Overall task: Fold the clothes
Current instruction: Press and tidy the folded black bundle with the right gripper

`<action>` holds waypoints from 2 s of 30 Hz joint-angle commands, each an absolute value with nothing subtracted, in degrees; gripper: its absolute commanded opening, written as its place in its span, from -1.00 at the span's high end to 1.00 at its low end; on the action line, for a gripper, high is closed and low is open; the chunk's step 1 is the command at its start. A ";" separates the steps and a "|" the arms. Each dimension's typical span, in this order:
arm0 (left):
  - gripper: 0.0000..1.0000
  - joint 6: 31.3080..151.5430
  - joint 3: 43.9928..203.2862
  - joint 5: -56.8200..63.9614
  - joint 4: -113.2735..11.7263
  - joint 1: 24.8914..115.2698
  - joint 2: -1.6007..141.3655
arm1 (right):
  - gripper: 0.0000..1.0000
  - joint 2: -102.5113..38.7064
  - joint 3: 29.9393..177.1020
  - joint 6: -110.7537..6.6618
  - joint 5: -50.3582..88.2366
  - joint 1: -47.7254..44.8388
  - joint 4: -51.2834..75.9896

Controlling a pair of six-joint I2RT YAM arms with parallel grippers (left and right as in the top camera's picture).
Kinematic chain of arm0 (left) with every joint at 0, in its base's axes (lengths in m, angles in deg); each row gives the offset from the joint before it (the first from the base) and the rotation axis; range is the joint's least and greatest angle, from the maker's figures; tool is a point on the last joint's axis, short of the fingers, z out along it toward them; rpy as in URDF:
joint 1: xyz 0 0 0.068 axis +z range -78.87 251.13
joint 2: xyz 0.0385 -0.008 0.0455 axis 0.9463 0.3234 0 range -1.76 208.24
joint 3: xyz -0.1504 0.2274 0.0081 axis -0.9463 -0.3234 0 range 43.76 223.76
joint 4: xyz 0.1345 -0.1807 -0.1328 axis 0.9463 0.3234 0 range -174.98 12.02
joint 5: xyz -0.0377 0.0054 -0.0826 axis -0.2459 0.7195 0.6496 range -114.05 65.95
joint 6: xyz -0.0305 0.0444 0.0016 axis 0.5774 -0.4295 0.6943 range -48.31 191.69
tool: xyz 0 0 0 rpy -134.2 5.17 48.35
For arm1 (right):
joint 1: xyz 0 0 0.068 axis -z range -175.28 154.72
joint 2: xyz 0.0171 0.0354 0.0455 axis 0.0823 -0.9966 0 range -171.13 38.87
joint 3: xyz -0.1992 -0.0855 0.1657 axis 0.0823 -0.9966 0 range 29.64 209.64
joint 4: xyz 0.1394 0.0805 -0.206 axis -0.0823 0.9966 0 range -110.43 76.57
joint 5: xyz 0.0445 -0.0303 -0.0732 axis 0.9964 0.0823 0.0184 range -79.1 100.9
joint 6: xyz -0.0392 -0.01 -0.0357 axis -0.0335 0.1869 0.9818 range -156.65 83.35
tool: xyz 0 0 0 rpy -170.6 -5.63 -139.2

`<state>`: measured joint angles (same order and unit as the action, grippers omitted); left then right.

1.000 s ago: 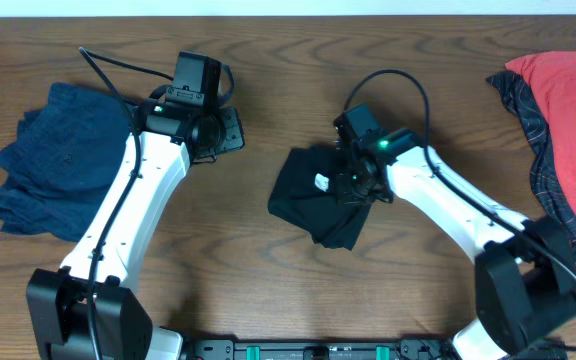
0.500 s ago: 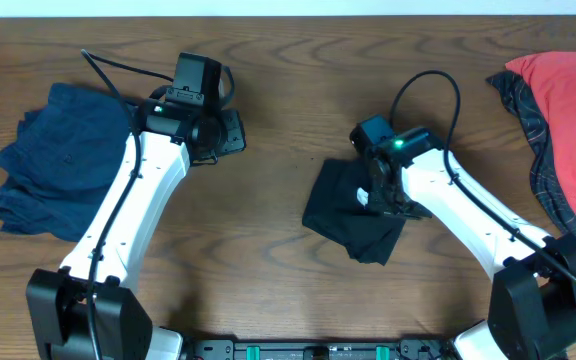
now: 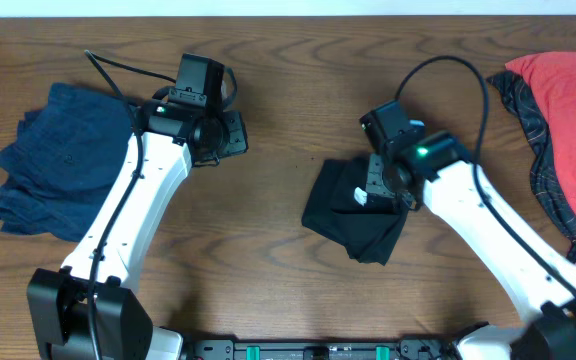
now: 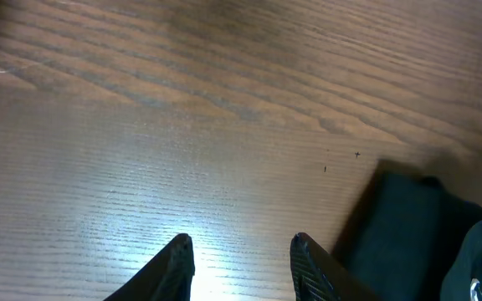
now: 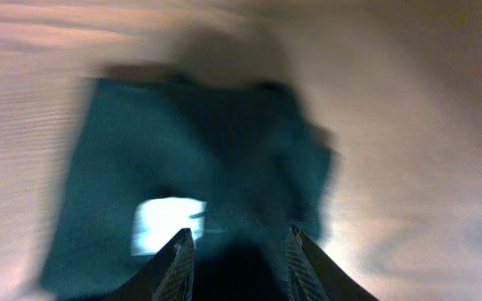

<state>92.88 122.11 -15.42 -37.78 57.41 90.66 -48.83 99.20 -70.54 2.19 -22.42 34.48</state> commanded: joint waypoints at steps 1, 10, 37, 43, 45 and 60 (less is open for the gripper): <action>0.20 93.18 121.61 -15.75 -37.89 57.35 90.72 | 0.30 -46.84 99.51 -59.78 15.21 -22.96 32.43; 0.20 93.18 121.61 -15.73 -37.89 57.35 90.72 | 0.35 -53.38 99.27 -61.14 16.76 -28.69 31.42; 0.21 93.18 121.61 -15.73 -37.89 57.35 90.72 | 0.42 -57.84 99.27 -59.72 16.55 -34.96 32.41; 0.21 93.18 121.61 -15.73 -37.87 57.35 90.72 | 0.97 -57.84 99.27 -60.35 13.86 -34.96 34.13; 0.20 93.18 121.61 -15.73 -37.87 57.35 90.72 | 0.98 -57.84 99.27 -61.12 13.20 -34.94 34.48; 0.21 93.18 121.61 -15.69 -37.87 57.33 90.72 | 0.98 -57.77 99.27 -103.69 -5.64 -35.53 58.18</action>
<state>92.88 122.11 -15.42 -37.98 57.41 90.66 -57.64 99.27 -94.16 -2.36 -34.65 56.95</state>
